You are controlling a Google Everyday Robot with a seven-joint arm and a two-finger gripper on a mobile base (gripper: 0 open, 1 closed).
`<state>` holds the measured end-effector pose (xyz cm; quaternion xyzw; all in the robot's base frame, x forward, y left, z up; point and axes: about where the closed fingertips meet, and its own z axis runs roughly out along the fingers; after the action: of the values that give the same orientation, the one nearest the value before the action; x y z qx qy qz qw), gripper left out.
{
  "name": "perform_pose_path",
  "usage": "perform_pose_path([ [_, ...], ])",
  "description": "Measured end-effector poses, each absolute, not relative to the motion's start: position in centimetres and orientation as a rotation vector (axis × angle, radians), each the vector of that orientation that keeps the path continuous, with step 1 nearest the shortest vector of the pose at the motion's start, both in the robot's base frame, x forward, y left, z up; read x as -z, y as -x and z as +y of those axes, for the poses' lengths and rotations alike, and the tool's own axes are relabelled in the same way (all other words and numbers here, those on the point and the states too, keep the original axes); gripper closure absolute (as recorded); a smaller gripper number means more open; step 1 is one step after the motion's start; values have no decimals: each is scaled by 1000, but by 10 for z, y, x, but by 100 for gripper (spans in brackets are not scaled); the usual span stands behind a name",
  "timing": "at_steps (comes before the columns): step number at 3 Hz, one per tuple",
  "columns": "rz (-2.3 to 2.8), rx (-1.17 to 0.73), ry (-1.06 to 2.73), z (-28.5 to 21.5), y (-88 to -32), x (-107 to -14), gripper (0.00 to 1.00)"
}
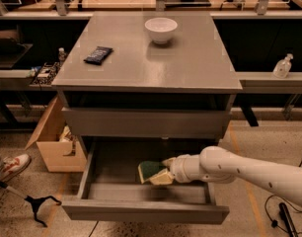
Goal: Pick sponge from middle drawer and place on counter
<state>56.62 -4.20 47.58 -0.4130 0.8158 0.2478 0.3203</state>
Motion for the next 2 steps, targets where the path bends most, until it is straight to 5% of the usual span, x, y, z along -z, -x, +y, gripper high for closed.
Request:
perform_pose_path([
  [2, 1989, -758, 1091, -56, -547, -528, 100],
])
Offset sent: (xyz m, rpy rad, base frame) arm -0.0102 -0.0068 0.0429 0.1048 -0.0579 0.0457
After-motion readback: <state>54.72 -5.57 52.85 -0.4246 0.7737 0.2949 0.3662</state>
